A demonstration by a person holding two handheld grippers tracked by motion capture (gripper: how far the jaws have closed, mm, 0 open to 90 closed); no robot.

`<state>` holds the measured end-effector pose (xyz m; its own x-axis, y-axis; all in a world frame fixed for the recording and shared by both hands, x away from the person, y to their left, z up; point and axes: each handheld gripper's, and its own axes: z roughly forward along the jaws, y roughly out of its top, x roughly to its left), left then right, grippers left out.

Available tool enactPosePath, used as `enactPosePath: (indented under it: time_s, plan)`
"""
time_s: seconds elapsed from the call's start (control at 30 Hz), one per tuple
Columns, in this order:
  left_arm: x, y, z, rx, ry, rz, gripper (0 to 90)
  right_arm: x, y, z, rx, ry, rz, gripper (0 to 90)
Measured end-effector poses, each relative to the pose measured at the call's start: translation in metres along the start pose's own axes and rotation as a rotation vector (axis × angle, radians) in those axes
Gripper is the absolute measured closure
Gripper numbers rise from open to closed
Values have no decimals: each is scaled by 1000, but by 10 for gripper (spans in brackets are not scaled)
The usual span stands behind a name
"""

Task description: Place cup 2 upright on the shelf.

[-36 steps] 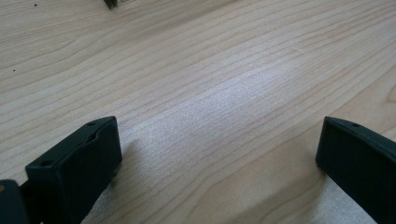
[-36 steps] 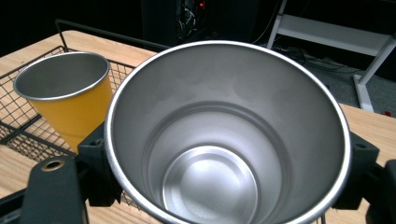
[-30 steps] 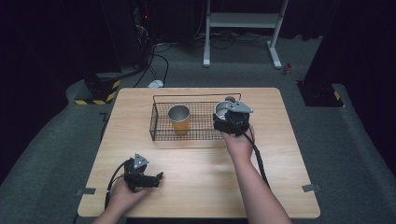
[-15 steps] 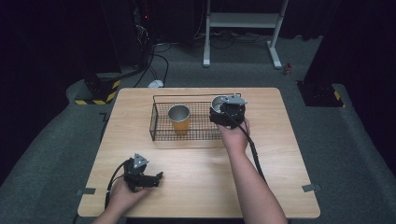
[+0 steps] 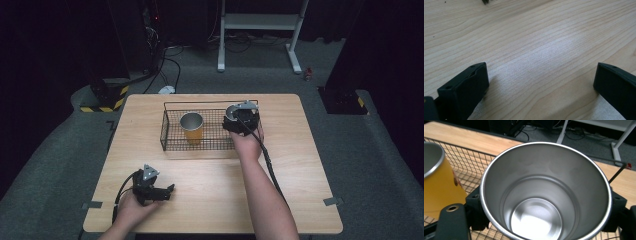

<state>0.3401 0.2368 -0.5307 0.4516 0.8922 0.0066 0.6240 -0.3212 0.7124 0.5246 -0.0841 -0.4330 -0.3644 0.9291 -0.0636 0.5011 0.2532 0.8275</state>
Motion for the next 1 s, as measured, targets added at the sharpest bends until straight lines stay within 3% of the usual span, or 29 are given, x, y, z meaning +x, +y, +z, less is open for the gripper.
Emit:
enactPosePath:
  time_s: [0.27,0.6,1.0]
  plan:
    - [0,0,0,2,-1,1,3,5,-5,14,32,7,2,184]
    - [0,0,0,6,-3,1,2,6,5,16,49,1,-6,184]
    - [0,0,0,6,-2,4,3,8,-4,32,133,11,-12,183]
